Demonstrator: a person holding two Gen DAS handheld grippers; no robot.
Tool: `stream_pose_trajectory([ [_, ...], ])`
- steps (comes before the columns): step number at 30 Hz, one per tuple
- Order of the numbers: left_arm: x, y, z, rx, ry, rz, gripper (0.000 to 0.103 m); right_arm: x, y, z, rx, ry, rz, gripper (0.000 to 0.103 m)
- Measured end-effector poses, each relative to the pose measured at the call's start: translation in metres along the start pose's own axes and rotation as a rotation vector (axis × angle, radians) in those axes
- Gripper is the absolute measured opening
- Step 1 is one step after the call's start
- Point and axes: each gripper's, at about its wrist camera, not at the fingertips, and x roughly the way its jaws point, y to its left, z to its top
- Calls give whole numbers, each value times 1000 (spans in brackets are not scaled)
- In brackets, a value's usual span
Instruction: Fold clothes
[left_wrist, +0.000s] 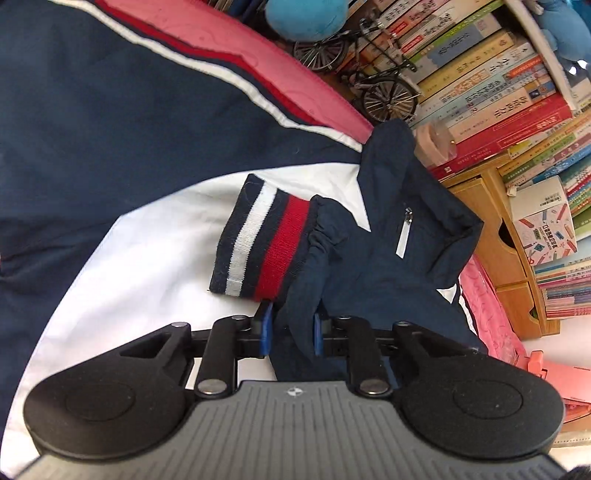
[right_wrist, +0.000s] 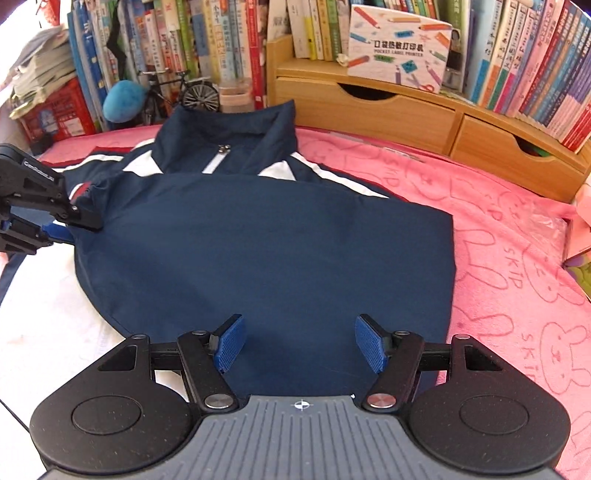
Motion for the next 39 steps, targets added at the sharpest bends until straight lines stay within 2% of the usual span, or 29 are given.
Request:
stream_pose_trajectory([
  [2,-20,-8,-5,114,-83,4,19,5,-2,-2,-6,13,-16,66],
  [4,-37,-12,-10,185,-161,20,19,10,-1,-3,-14,21,-22,66],
  [7,-37,-9,-10,221,-163,102,21,18,4,-1,-39,26,-14,70],
  [11,-16,-1,-3,250,-98,247,31,29,20,2,-110,15,-27,78],
  [13,-11,0,2,261,-93,274,36,32,24,4,-120,-1,-28,81],
  [16,-10,-1,9,272,-96,286,37,37,25,8,-114,-15,-34,85],
  [19,-14,-7,12,298,-126,309,41,38,15,10,-93,-26,-122,86],
  [21,-18,-9,11,329,-153,339,61,37,5,12,-68,-21,-213,86],
  [24,-17,-10,10,381,-147,365,62,19,-10,7,-66,-60,-258,84],
  [26,-15,-9,9,400,-141,373,64,1,-11,-3,-114,-98,-182,84],
  [29,-9,-8,8,416,-119,395,69,-17,4,-25,-263,-79,-43,84],
  [30,-6,-8,8,420,-110,405,71,-18,10,-34,-325,-54,-52,84],
  [31,-4,-8,8,428,-104,416,73,-15,11,-41,-350,-30,-99,84],
  [32,-1,-7,7,436,-90,426,76,-12,0,-43,-293,-12,-131,84],
  [33,3,-6,7,444,-77,437,80,-10,-12,-44,-220,6,-158,91],
  [36,7,-5,7,451,-38,423,82,-9,-48,-34,-4,79,-176,90],
  [39,-9,-11,3,476,-62,406,82,-26,-42,-30,-92,58,-179,90],
])
